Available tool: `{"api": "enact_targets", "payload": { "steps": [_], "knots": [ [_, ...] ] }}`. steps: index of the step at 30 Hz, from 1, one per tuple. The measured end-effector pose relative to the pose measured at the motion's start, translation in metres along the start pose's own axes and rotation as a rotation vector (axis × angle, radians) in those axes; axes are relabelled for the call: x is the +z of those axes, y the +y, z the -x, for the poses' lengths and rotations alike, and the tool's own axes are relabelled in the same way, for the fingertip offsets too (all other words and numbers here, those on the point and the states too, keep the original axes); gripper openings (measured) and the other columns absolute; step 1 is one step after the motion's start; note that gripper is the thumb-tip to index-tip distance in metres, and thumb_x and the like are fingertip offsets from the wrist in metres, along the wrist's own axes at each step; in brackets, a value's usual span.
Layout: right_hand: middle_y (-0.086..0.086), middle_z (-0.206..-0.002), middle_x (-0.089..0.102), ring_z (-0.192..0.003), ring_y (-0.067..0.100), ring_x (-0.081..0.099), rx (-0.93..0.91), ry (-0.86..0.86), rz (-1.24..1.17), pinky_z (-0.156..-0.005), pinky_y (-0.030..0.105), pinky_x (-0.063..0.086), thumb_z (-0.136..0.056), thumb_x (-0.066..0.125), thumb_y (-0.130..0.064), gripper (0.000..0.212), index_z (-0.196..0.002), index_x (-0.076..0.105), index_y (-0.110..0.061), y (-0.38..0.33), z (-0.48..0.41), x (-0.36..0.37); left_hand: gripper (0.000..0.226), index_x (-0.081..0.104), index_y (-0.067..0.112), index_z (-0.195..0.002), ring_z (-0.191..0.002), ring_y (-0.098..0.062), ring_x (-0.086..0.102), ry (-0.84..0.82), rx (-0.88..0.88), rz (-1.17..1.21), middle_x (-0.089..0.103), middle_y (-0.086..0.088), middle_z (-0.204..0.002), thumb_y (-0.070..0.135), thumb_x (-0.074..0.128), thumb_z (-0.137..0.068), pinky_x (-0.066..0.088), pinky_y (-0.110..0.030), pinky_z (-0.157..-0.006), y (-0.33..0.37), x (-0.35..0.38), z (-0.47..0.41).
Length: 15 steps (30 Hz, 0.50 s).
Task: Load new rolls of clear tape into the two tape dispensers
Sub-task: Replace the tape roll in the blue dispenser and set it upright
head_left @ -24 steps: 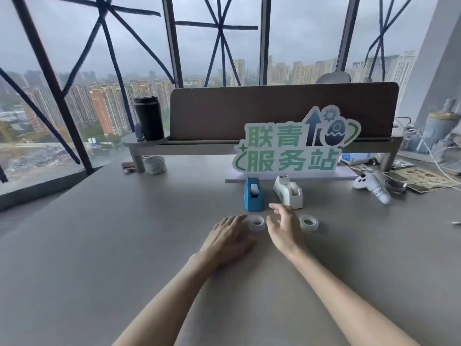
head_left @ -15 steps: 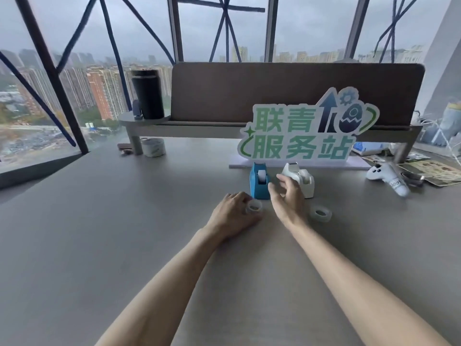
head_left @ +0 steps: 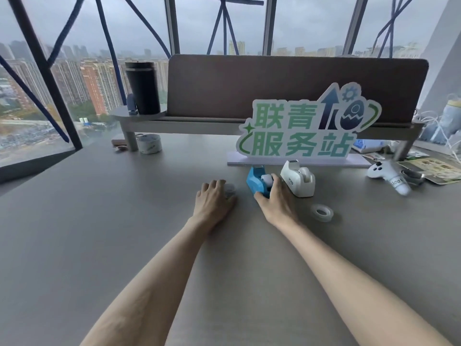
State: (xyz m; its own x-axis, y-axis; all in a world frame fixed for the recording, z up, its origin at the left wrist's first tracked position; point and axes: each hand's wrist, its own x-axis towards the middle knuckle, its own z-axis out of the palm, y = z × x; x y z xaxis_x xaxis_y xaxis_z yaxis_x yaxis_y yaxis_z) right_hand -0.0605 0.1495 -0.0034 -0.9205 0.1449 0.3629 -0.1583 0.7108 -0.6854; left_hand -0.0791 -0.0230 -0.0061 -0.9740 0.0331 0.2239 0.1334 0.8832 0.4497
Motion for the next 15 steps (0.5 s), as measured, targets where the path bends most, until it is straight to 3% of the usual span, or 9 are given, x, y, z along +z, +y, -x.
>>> {"api": "enact_targets", "payload": {
  "steps": [4,8,11,13,15],
  "knots": [
    [0.004,-0.111,0.054,-0.1,0.023,0.052,-0.038,-0.097,-0.079,-0.084,0.033,0.043,-0.078,0.059,-0.027,0.041,-0.116,0.046,-0.018,0.01,0.036,-0.023,0.065,0.027,0.014,-0.147,-0.135,-0.034,0.031,-0.019,0.01,-0.051,0.035,-0.012,-0.15,0.049,0.043,-0.095,0.03,-0.044,-0.106,0.003,-0.004,0.016],
    [-0.014,-0.1,0.058,-0.088,0.007,0.054,-0.04,-0.223,-0.226,-0.078,0.026,0.043,-0.066,0.06,-0.026,0.038,-0.102,0.047,-0.028,0.016,0.06,-0.057,0.074,0.018,0.016,-0.151,-0.141,-0.032,0.022,0.004,0.098,0.005,0.016,-0.01,-0.159,0.039,0.056,-0.091,0.028,-0.043,-0.111,0.001,-0.01,0.04],
    [-0.012,-0.086,0.061,-0.07,0.007,0.053,-0.015,-0.299,-0.277,-0.064,0.024,0.042,-0.055,0.057,-0.018,0.04,-0.092,0.05,-0.034,0.013,0.06,-0.072,0.082,0.027,0.018,-0.148,-0.136,-0.024,0.034,-0.08,0.23,0.293,0.035,-0.005,-0.15,0.029,0.069,-0.077,0.032,-0.034,-0.108,0.004,-0.015,0.056],
    [-0.009,-0.082,0.059,-0.066,0.006,0.051,-0.038,-0.342,-0.268,-0.059,0.024,0.041,-0.05,0.055,-0.015,0.046,-0.091,0.053,-0.037,0.012,0.059,-0.076,0.087,0.035,0.022,-0.144,-0.124,-0.014,0.048,-0.189,0.259,0.477,0.051,0.003,-0.137,0.037,0.071,-0.067,0.038,-0.028,-0.103,0.006,-0.019,0.063],
    [-0.009,-0.08,0.058,-0.065,0.004,0.051,-0.069,-0.362,-0.267,-0.058,0.024,0.041,-0.049,0.055,-0.015,0.047,-0.091,0.054,-0.037,0.014,0.06,-0.077,0.084,0.041,0.03,-0.14,-0.119,-0.005,0.052,-0.251,0.254,0.517,0.055,0.012,-0.131,0.044,0.076,-0.064,0.039,-0.025,-0.104,0.009,-0.019,0.066]
  ]
}}
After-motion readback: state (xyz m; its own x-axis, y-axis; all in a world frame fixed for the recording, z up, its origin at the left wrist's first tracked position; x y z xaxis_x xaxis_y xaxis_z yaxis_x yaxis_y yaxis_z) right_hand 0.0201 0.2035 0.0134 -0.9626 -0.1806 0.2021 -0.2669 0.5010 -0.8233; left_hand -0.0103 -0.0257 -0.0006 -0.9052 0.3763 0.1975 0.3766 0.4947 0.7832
